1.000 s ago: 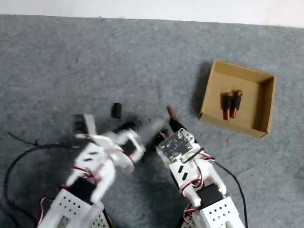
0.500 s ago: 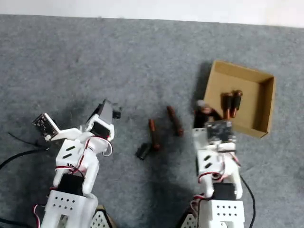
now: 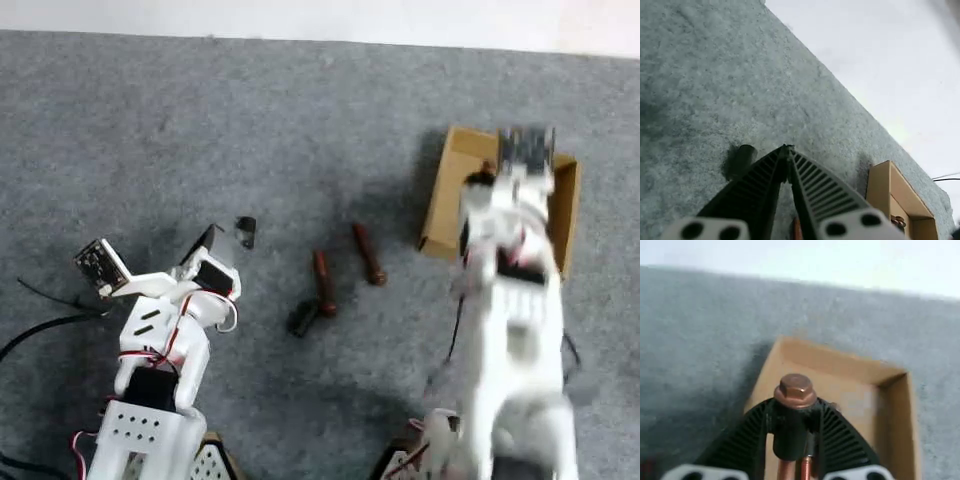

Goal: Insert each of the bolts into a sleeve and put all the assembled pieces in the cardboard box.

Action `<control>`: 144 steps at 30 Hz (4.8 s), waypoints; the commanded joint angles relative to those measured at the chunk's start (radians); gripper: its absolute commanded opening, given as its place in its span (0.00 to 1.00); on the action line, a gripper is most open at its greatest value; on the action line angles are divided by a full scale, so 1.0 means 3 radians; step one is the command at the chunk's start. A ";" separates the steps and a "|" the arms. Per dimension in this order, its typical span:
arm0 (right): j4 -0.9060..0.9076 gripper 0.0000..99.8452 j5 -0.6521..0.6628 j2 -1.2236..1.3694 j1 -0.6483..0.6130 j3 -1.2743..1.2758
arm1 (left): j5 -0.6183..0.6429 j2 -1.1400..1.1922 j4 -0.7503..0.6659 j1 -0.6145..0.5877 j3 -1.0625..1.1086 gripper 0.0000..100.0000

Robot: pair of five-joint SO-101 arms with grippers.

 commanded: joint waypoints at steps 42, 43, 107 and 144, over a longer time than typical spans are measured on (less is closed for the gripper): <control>0.4739 0.27 -0.0629 0.2248 -0.1798 -0.5071 | -0.0026 -0.0043 -0.0005 -0.0376 -0.0003 0.00; 0.4744 0.27 -0.0629 0.2222 -0.1915 -0.5045 | -0.0020 -0.0043 -0.0005 -0.0412 -0.0003 0.00; 0.2851 0.17 -0.2087 0.2146 -0.3051 -0.1639 | 0.0593 -0.0043 0.0005 -0.1941 -0.0074 0.00; 0.2059 0.00 -0.2056 0.0274 -0.2325 -0.0555 | 0.0593 -0.0043 0.0000 -0.1941 -0.0008 0.00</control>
